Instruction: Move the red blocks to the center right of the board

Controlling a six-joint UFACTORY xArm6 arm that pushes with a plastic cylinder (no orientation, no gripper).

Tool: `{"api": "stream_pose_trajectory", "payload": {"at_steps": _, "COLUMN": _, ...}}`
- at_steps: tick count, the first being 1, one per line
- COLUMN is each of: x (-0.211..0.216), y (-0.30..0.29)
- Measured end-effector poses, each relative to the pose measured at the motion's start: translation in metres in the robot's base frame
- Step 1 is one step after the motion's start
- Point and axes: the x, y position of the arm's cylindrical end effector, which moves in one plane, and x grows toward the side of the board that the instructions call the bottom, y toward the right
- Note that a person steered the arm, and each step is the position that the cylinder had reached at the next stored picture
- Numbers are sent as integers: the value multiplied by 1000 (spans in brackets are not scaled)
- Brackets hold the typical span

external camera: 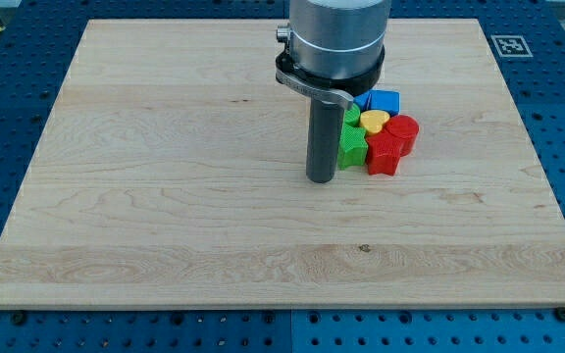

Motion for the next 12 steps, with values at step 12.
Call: {"api": "stream_pose_trajectory", "payload": {"at_steps": 12, "x": 39, "y": 22}}
